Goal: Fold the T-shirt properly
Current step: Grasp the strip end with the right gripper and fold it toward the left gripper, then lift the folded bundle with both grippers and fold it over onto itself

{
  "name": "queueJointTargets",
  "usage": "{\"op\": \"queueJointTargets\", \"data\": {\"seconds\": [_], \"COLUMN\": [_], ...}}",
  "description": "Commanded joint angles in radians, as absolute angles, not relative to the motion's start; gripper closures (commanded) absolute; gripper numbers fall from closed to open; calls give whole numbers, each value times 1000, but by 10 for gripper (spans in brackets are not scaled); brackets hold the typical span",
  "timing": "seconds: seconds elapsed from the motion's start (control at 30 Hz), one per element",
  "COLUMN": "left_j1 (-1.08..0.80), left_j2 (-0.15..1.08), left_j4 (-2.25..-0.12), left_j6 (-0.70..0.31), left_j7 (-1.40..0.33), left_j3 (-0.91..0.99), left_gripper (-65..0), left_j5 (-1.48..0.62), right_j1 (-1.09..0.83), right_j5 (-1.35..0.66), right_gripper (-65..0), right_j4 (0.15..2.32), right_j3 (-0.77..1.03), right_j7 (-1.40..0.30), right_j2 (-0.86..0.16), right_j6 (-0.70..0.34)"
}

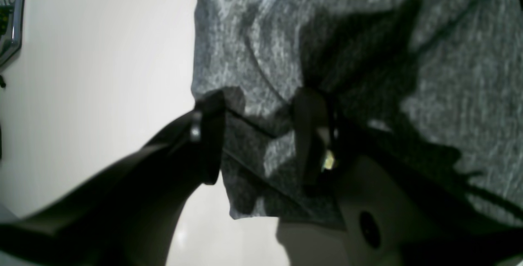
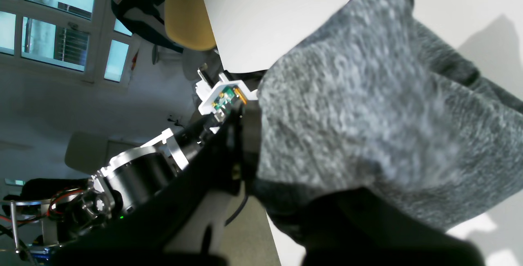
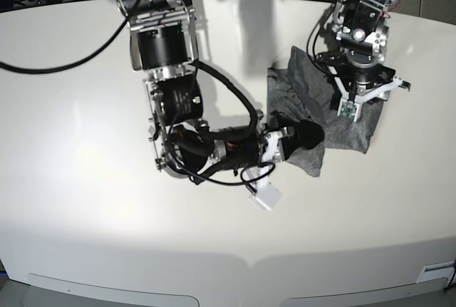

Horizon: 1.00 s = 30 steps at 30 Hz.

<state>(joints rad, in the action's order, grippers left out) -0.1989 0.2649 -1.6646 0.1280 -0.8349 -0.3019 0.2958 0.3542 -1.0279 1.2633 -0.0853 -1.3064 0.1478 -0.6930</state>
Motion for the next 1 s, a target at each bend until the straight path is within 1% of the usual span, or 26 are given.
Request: {"op": "queueJointTargets", "data": {"seconds": [0.0,0.27,0.43,0.67,0.7,0.73,0.77,0.83,0.87,0.97], "left_j1": [-194,-194,-194,-193,-193,-191,-190,-185,-183,-183], "left_j2": [252,127,123,125,125,125,125,125,129,159], "left_j4": [-1670,-1670,-1670,-1673,-1684,-1707,-1738,-1817,-1865,-2030], "left_j6": [111,52,52,52,52,51,48,48,49,52], "left_j7": [-840,-840,-844,-877,-920,-976,-1029,-1108,-1135,-1145], "left_j3": [-302,-302,-303,-303,-303,-303,-303,-303,-303,-303], "left_gripper": [-270,-270,-270,-270,-270,-270,-270,-270,-270,-270], "left_j5": [286,287,307,325,325,326,334,398,425,414], "right_j1": [382,382,382,382,382,382,382,382,382,382], "right_j5": [-1066,-1061,-994,-991,-996,-1003,-1007,-1021,-1031,-1032], "right_gripper": [0,0,0,0,-21,-47,-56,-56,-56,-56], "right_j4": [1280,1280,1280,1280,1280,1280,1280,1280,1280,1280], "right_j3": [-85,-85,-85,-85,-85,-85,-86,-85,-85,-85], "right_j7": [-1289,-1278,-1264,-1237,-1233,-1230,-1226,-1215,-1215,-1212], "right_j2": [157,157,157,157,157,157,157,157,157,157], "right_j6": [-698,-698,-698,-698,-698,-698,-698,-698,-698,-698]}}
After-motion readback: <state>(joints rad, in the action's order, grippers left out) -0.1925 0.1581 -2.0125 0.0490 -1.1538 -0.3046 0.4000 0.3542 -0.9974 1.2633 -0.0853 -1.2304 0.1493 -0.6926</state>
